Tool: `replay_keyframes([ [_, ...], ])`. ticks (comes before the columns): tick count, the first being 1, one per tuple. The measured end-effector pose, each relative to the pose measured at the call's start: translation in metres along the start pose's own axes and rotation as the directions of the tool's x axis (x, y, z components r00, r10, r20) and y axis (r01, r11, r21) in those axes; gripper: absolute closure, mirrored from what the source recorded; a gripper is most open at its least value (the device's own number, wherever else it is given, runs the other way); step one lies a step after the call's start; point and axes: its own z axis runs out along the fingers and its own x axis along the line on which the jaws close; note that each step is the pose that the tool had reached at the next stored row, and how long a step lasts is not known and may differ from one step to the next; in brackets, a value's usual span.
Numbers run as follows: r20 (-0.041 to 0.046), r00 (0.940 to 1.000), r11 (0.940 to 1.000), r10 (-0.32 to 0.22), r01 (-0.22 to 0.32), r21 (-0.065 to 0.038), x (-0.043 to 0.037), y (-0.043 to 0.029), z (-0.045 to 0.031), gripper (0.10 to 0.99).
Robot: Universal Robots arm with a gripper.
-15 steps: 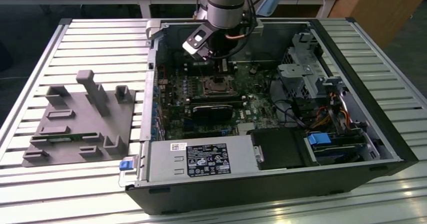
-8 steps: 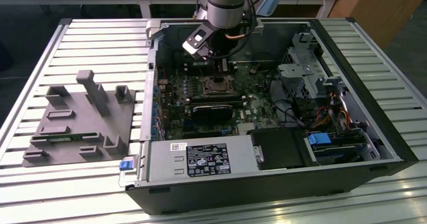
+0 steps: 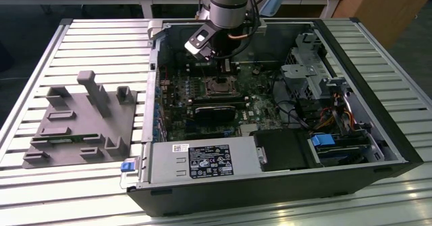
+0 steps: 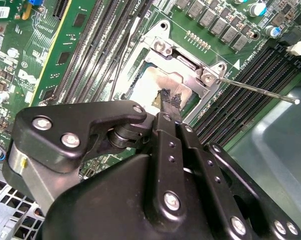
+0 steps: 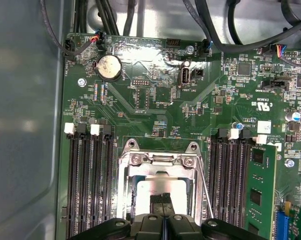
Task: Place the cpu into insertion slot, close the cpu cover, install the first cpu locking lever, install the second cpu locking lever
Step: 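Install the first cpu locking lever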
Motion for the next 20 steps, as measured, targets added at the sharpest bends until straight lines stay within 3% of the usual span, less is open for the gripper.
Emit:
replay_keyframes([
  [20, 0.0128, 0.9999, 1.0, 0.0, 0.0, 0.0, -0.0001, 0.0, -0.0017, 0.98],
])
